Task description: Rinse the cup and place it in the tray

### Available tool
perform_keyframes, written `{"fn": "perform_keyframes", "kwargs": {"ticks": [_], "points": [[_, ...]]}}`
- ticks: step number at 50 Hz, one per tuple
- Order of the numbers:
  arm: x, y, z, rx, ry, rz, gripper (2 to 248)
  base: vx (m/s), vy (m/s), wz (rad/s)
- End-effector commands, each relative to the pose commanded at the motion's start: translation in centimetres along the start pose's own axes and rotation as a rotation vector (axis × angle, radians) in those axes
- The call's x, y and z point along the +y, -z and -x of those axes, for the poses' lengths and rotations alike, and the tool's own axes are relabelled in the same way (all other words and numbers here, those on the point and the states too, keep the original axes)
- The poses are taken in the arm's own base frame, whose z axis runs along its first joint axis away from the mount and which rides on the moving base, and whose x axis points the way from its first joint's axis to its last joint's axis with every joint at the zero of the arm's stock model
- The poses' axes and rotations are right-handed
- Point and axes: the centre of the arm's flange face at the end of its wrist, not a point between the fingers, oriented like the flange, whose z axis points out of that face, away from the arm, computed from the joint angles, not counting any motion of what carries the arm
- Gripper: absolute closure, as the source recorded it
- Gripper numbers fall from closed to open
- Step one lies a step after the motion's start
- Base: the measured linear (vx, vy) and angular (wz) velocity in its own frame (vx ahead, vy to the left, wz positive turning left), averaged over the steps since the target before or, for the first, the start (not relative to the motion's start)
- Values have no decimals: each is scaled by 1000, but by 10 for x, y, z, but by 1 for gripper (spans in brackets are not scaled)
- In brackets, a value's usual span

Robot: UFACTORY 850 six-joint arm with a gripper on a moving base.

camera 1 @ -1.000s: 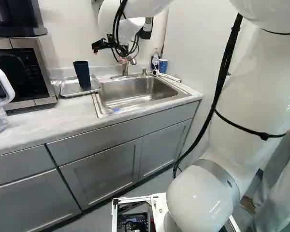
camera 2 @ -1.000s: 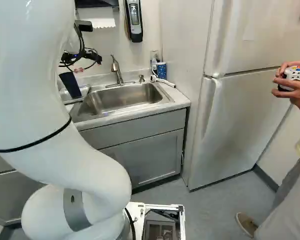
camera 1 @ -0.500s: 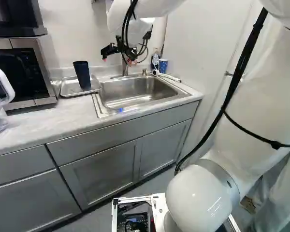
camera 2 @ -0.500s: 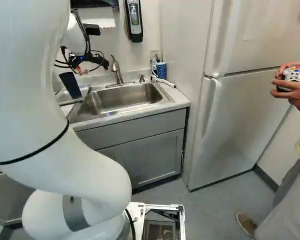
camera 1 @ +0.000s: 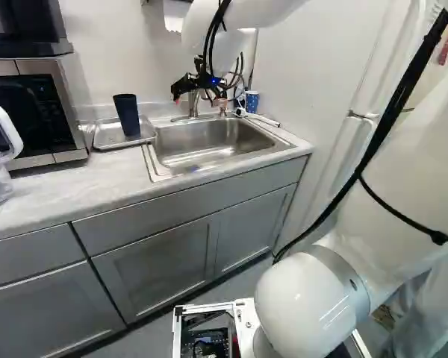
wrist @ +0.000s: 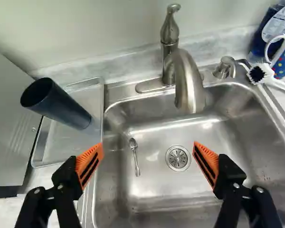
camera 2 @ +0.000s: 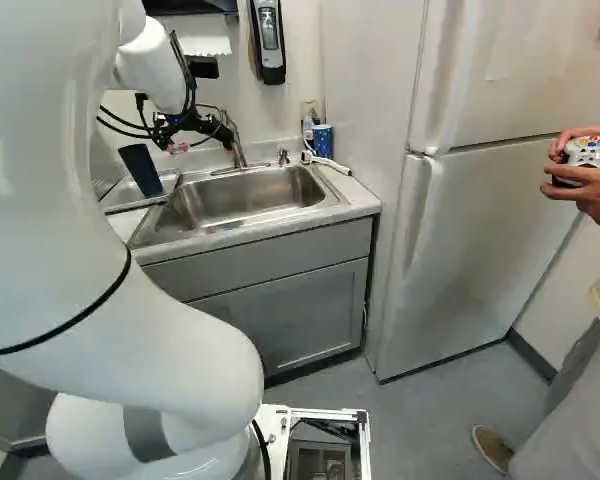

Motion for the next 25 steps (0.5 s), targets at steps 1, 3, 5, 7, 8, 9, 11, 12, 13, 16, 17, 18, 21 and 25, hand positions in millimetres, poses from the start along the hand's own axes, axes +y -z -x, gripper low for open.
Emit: {"fn": "perform_keyframes", "kwargs": {"ticks": [1, 3, 5, 7, 8, 9, 11, 12, 13, 16, 17, 18, 21, 25], "points": [[2, 1, 1, -3, -2, 3, 3, 0, 0, 0], [5, 2, 2, -9, -7, 8, 3, 0, 0, 0], [8, 3, 3, -12, -12, 13, 3, 0, 0, 0], [11, 4, 3, -15, -16, 17, 3, 0, 0, 0], [13, 4, 4, -16, -18, 20, 3, 0, 0, 0], [14, 5, 4, -17, -20, 22, 3, 0, 0, 0], [17, 6, 5, -19, -25, 27, 3, 0, 0, 0], [19, 6, 5, -19, -27, 29, 3, 0, 0, 0], [20, 7, 6, -20, -29, 32, 3, 0, 0, 0], [25, 8, 6, -21, -36, 38, 3, 0, 0, 0], [25, 8, 6, -22, -35, 38, 3, 0, 0, 0], [25, 8, 6, -22, -35, 38, 3, 0, 0, 0], [25, 8, 6, -22, -35, 38, 3, 0, 0, 0], [25, 8, 6, -22, -35, 38, 3, 0, 0, 0]]}}
